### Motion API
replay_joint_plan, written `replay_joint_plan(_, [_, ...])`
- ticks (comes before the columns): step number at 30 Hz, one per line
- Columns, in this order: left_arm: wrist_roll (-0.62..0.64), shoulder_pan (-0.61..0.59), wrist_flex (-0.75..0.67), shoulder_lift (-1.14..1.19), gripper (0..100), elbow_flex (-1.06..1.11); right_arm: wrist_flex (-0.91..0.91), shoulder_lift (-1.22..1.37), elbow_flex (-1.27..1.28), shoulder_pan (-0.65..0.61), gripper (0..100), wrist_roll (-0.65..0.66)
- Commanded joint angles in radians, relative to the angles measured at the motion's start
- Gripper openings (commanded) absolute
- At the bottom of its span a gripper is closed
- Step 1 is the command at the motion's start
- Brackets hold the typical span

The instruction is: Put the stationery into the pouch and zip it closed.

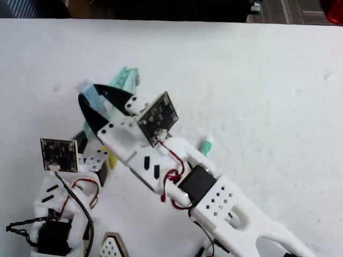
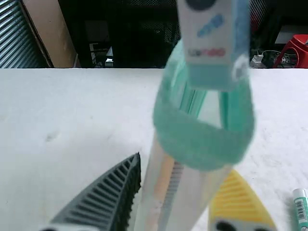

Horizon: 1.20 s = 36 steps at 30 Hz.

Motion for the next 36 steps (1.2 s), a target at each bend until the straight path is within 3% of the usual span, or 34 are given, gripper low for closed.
replay_joint_plan(1, [0.005, 0.007, -0.038, -0.001, 23, -0.009, -0.015, -0.016, 0.003, -0.007, 1.6, 0.012])
replay_joint_plan(7, [0.008, 0.004, -0.038, -0.001, 23, -0.009, -0.019, -0.018, 0.061, -0.002, 2.5, 0.012])
replay_joint_plan(15, [0.008, 0.002, -0.038, -0.001, 23, -0.009, -0.013, -0.039, 0.072, -0.002, 24.7, 0.006])
replay_joint_plan(31, [0.009, 0.002, -0.038, -0.001, 23, -0.009, 0.101, -0.173, -0.043, 0.131, 24.6, 0.005])
replay_joint_plan(36, [0.009, 0.001, -0.038, -0.001, 23, -0.014, 0.162, -0.177, -0.083, 0.183, 16.3, 0.005])
